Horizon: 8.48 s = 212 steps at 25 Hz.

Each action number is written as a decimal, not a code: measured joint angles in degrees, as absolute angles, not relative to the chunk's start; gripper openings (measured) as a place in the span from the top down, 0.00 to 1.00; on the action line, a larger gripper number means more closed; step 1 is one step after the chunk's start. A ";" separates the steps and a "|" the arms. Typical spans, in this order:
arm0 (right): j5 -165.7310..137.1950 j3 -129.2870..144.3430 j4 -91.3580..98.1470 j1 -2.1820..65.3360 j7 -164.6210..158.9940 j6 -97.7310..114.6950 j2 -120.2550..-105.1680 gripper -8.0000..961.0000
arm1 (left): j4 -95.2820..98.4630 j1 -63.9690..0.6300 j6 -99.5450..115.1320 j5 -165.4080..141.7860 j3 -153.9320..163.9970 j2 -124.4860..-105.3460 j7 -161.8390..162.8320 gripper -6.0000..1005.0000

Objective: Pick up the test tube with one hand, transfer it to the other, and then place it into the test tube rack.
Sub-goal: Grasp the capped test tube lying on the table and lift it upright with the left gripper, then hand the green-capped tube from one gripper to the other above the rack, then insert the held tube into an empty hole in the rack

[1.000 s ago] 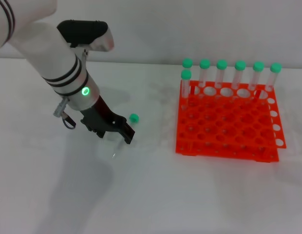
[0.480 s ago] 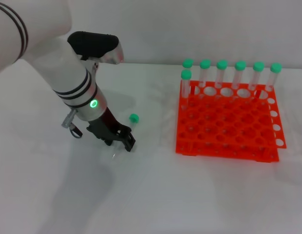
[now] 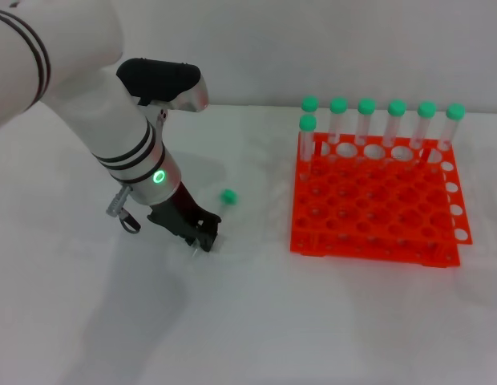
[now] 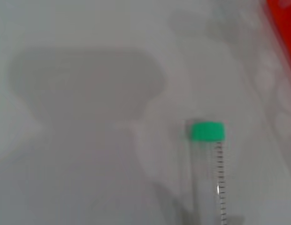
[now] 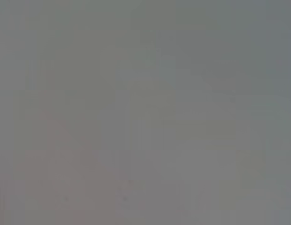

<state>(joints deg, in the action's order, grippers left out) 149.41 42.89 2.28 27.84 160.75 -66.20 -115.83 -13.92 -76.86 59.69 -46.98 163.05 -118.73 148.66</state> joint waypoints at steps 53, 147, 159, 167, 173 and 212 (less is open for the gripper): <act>136.65 50.89 19.80 17.07 124.65 -67.51 -111.68 0.17 | 23.47 -42.11 59.18 50.75 162.81 -120.54 16.14 0.81; 102.05 45.87 27.15 28.95 107.24 -86.72 -112.68 0.77 | 26.78 -37.18 54.41 46.33 159.02 -120.70 4.88 0.33; 103.43 43.66 26.55 32.85 114.54 -83.35 -115.39 0.76 | 22.41 -15.85 76.35 48.09 148.17 -120.07 4.33 0.11; 103.41 45.33 18.49 40.06 121.07 -76.50 -115.94 0.76 | 19.96 -12.11 77.90 55.47 148.16 -120.08 4.37 0.11; 103.71 46.17 13.53 43.90 125.84 -74.91 -116.17 0.75 | 19.74 -11.44 77.75 57.77 148.39 -120.12 4.44 0.11; 106.45 46.15 3.44 52.09 136.72 -59.37 -116.19 0.72 | 19.65 -14.40 75.40 57.75 148.05 -120.00 4.49 0.11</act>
<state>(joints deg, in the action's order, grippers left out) 106.45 46.15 3.44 52.09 136.72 -59.37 -116.19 19.65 -14.40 75.40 57.75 148.05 -120.00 4.49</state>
